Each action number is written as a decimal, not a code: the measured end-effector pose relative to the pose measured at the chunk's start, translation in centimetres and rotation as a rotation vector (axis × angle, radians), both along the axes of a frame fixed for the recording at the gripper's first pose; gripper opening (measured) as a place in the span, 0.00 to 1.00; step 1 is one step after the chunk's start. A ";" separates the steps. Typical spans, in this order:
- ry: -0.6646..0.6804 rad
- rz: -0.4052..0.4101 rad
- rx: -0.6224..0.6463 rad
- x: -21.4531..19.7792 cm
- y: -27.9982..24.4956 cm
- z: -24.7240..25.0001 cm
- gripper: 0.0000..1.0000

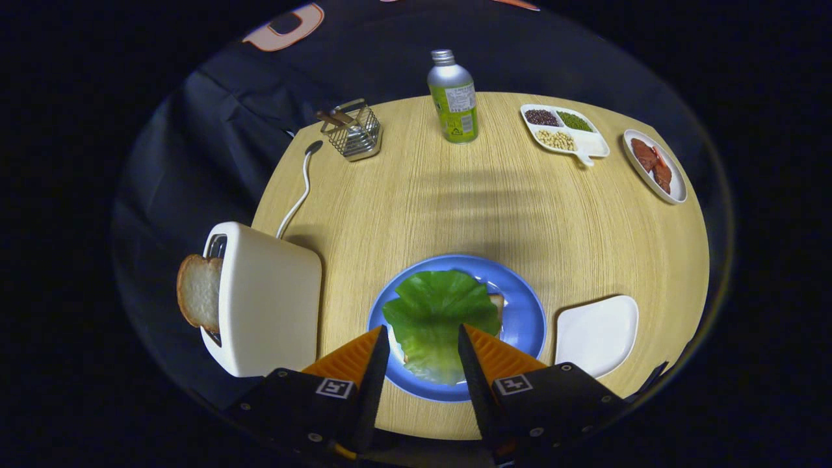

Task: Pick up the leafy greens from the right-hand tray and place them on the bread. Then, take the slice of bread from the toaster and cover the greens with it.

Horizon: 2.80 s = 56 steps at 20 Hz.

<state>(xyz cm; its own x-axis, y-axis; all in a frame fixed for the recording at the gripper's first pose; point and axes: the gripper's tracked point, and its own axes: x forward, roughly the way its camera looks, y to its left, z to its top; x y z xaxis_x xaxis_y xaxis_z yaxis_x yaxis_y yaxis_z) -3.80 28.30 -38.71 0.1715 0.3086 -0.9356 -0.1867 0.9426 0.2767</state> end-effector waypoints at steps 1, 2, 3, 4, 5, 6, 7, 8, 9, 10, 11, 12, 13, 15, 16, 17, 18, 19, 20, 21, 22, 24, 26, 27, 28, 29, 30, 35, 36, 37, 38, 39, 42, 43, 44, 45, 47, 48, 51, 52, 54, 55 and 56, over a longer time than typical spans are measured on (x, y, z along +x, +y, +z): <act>-0.002 -0.007 0.003 0.0 0.5 0.8 0.67; -0.004 -0.009 0.013 0.1 1.1 1.8 0.72; -0.008 -0.006 0.018 0.1 1.9 2.7 0.75; -0.021 0.006 0.022 0.2 2.6 3.8 0.80; -0.034 0.018 0.023 0.2 3.5 5.0 0.82; -0.047 0.030 0.027 0.3 4.4 6.0 0.87; -0.057 0.035 0.033 0.4 5.5 7.0 0.88; -0.066 0.039 0.040 0.6 6.6 8.0 0.88; -0.072 0.043 0.048 0.5 7.7 8.8 0.88; -0.081 0.048 0.050 0.6 8.8 9.6 0.88; -0.094 0.060 0.050 0.8 9.7 9.9 0.88; -0.087 0.062 0.032 0.6 10.0 10.0 0.88; -0.079 0.056 0.028 0.4 10.8 10.4 0.88; -0.071 0.043 0.040 0.2 12.6 11.3 0.89; -0.069 0.044 0.052 0.2 13.6 11.9 0.88; -0.071 0.046 0.055 0.2 14.6 12.4 0.88; -0.071 0.057 0.057 0.1 15.7 12.7 0.89; -0.065 0.070 0.054 -0.2 16.6 12.9 0.89; -0.055 0.081 0.055 -0.5 17.6 13.1 0.89; -0.046 0.091 0.055 -0.9 18.6 13.1 0.89; -0.039 0.102 0.045 -1.2 19.2 12.9 0.88; -0.013 0.122 0.018 -2.0 19.8 12.1 0.84; 0.008 0.126 0.008 -2.6 20.6 11.7 0.78; 0.015 0.126 0.005 -2.8 21.1 11.6 0.76; 0.017 0.126 -0.003 -2.8 21.4 11.3 0.70; 0.017 0.123 -0.019 -2.7 21.3 10.9 0.67; 0.018 0.118 -0.038 -2.6 21.2 10.5 0.62; 0.044 0.084 -0.101 -2.7 21.3 8.6 0.42; 0.049 0.083 -0.114 -2.8 21.1 8.4 0.39; 0.052 0.078 -0.115 -2.9 21.4 8.1 0.38; 0.054 0.072 -0.117 -2.8 21.4 7.9 0.34; 0.055 0.059 -0.112 -2.9 21.5 7.8 0.31; 0.067 0.038 -0.073 -2.8 21.7 7.9 0.16; 0.070 0.037 -0.063 -2.8 21.5 8.0 0.15; 0.068 0.039 -0.051 -2.6 21.4 8.1 0.13; 0.068 0.038 -0.033 -2.5 21.3 8.4 0.12; 0.065 0.033 0.014 -2.5 21.3 9.8 0.12; 0.061 0.028 0.035 -2.4 21.2 10.5 0.12; 0.053 0.012 0.104 -2.1 21.1 12.3 0.12; 0.054 0.005 0.124 -1.9 20.8 12.8 0.12; 0.052 -0.007 0.177 -1.8 20.3 14.2 0.12; 0.050 -0.012 0.206 -1.6 20.1 14.8 0.11; 0.050 -0.018 0.242 -1.6 19.9 15.7 0.12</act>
